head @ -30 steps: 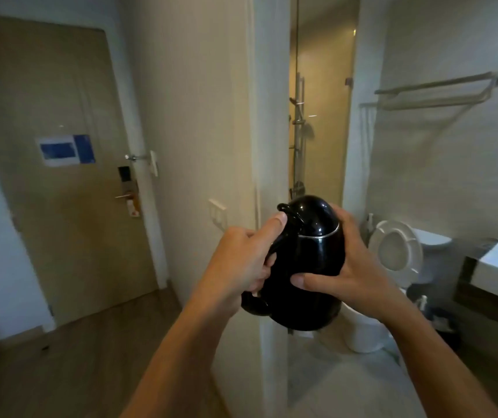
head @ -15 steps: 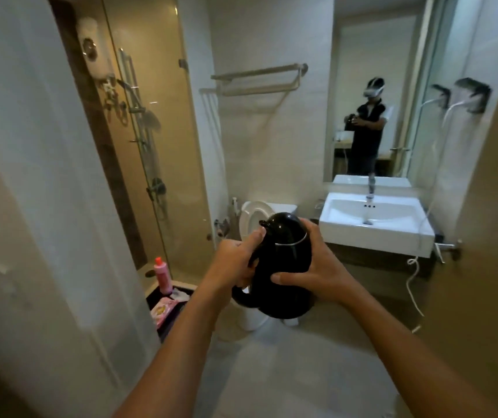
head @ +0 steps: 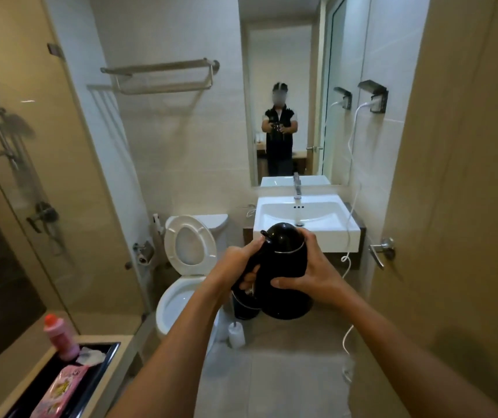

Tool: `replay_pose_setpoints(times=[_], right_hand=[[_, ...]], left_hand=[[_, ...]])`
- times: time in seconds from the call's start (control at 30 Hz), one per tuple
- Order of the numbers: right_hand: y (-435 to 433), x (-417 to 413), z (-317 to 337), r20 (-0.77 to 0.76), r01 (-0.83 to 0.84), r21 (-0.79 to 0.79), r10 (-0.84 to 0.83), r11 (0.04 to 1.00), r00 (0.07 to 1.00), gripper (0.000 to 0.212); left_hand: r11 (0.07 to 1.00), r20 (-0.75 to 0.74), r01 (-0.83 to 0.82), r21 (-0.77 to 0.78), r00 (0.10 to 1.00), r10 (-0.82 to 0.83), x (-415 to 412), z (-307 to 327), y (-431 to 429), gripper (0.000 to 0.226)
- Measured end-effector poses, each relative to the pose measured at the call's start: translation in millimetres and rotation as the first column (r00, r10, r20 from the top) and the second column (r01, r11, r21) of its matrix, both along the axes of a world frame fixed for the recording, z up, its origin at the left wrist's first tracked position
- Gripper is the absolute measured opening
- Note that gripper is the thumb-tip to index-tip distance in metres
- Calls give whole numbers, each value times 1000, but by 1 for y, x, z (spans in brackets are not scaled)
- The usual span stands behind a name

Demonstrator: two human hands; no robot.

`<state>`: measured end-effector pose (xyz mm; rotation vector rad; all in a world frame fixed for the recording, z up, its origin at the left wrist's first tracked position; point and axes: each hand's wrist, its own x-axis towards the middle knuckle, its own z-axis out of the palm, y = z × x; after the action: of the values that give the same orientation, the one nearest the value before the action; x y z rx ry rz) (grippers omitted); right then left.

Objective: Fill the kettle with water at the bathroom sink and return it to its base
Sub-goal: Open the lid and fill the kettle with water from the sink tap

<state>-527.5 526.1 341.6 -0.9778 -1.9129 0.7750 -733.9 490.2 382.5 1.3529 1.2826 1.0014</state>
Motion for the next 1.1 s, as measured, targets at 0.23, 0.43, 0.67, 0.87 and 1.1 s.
replay_pose_setpoints(times=[0.23, 0.43, 0.67, 0.87, 1.1], right_hand=[[130, 24, -18, -27, 55, -42, -56, 998, 998, 106], [226, 46, -23, 32, 111, -66, -109, 992, 993, 112], [329, 54, -44, 20, 160, -173, -159, 972, 987, 121], [434, 33, -62, 56, 196, -196, -189, 961, 980, 105], [556, 9, -83, 106, 224, -308, -201, 925, 974, 105]], left_hand=[[997, -97, 23, -75, 995, -30, 29, 0, 141, 72], [996, -88, 35, -83, 995, -42, 57, -3, 237, 73], [987, -15, 128, -101, 991, -130, 60, -29, 357, 54], [995, 114, 34, -93, 993, -23, 42, -69, 475, 41], [977, 153, 100, -189, 986, -71, 17, -97, 617, 50]])
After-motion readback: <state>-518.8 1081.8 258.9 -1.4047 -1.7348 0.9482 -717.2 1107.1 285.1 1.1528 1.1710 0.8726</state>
